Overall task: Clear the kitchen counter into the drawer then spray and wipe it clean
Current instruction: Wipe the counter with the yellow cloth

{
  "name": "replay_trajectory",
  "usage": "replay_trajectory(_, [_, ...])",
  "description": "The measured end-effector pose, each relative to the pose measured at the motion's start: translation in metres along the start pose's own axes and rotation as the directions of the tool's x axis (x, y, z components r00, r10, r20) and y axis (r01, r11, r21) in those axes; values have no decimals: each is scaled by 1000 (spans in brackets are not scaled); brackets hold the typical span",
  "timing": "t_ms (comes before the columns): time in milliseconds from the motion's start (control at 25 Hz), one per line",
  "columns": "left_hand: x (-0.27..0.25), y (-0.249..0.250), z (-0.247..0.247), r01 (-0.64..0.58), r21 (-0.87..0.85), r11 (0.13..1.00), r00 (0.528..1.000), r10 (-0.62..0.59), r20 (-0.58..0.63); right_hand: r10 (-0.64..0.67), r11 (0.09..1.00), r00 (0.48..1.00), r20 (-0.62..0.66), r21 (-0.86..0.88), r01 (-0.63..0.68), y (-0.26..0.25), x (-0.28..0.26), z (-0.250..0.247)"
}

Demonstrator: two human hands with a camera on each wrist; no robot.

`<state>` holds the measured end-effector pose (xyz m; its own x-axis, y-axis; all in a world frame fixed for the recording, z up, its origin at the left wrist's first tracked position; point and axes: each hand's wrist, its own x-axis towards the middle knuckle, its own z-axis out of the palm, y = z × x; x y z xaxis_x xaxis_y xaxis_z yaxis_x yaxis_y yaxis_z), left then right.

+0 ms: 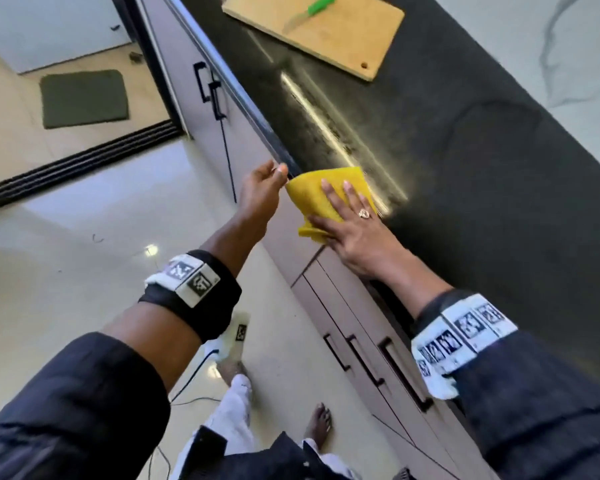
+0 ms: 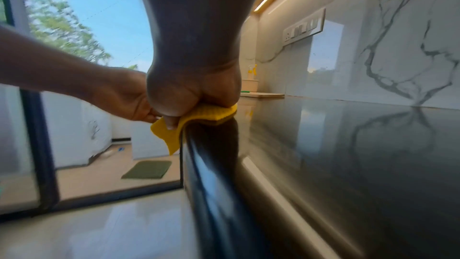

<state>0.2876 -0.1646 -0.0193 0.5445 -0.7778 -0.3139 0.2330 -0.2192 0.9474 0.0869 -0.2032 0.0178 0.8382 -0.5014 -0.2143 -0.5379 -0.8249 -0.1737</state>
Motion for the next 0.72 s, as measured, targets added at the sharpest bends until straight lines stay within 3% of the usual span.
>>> replay_trajectory(80, [37, 29, -21, 87, -109, 990, 995, -82, 49, 51, 999, 998, 49, -17, -50, -2, 42, -11])
replay_trajectory(200, [83, 59, -40, 195, -92, 977, 970, -178, 164, 23, 1000, 999, -23, 15, -23, 1, 13, -7])
replay_trajectory(320, [121, 70, -55, 208, -38, 977, 968, -200, 152, -41, 999, 998, -57, -11, 40, 3, 5, -5])
replay_trajectory(520, [179, 98, -85, 212, -169, 962, 974, -222, -44, -177, 984, 983, -56, -24, 176, -6, 164, -33])
replay_trajectory(720, [253, 146, -120, 242, -181, 953, 967, -253, -40, -151, 988, 988, 33, -24, 151, -26, 334, -79])
